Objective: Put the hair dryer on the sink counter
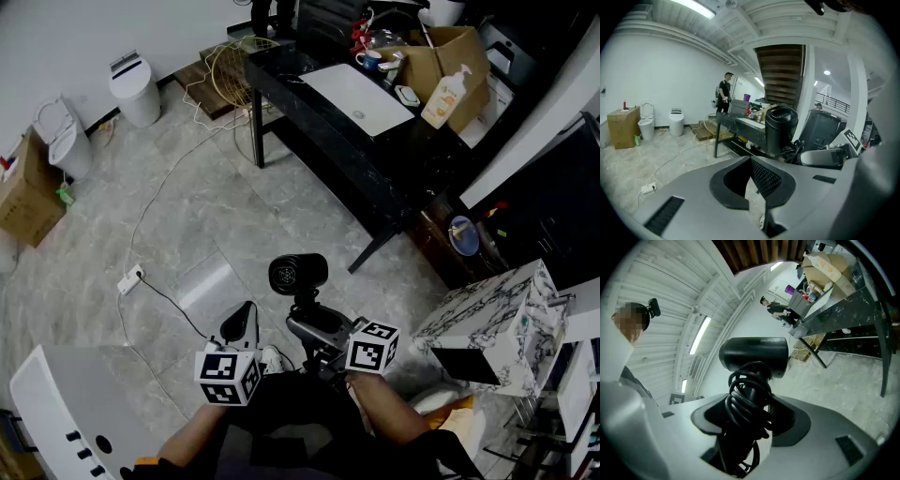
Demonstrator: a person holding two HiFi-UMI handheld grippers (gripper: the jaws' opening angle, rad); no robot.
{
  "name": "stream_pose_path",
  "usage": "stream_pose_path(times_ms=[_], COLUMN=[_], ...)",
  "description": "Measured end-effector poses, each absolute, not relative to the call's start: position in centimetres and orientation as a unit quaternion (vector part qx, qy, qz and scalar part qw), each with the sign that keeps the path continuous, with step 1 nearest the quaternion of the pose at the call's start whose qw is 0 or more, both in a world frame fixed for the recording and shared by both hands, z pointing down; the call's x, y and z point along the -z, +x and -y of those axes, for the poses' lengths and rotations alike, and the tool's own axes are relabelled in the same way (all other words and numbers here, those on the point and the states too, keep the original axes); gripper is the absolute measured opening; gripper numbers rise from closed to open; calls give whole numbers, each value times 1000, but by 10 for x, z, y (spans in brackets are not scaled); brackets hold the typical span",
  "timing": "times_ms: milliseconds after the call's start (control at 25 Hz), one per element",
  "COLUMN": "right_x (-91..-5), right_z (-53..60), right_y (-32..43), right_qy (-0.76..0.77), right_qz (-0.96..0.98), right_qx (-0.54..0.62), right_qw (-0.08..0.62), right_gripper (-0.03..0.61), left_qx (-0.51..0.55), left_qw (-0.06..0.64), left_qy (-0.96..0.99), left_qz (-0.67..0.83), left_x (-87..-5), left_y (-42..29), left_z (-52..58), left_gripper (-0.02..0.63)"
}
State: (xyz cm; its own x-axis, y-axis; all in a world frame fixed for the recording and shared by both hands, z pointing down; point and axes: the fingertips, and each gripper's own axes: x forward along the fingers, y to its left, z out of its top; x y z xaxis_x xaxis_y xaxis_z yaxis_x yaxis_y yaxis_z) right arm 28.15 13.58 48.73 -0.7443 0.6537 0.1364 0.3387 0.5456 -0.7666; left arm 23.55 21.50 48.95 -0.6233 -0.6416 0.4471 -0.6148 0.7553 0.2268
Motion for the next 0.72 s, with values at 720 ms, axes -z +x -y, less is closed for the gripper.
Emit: stream_pose_path(times_ms=[720], right_x=[-453], right_z=[-149], right_y=[288], right_qy=[-271], right_qz=[871], right_qx=[-374], right_qw=[168], right_gripper=[264], left_qx=[38], left_qw=[222], left_qy=[383], left_qz=[896], left_x=[-463], left_y=[238], left_z=[-224], left_gripper=[8])
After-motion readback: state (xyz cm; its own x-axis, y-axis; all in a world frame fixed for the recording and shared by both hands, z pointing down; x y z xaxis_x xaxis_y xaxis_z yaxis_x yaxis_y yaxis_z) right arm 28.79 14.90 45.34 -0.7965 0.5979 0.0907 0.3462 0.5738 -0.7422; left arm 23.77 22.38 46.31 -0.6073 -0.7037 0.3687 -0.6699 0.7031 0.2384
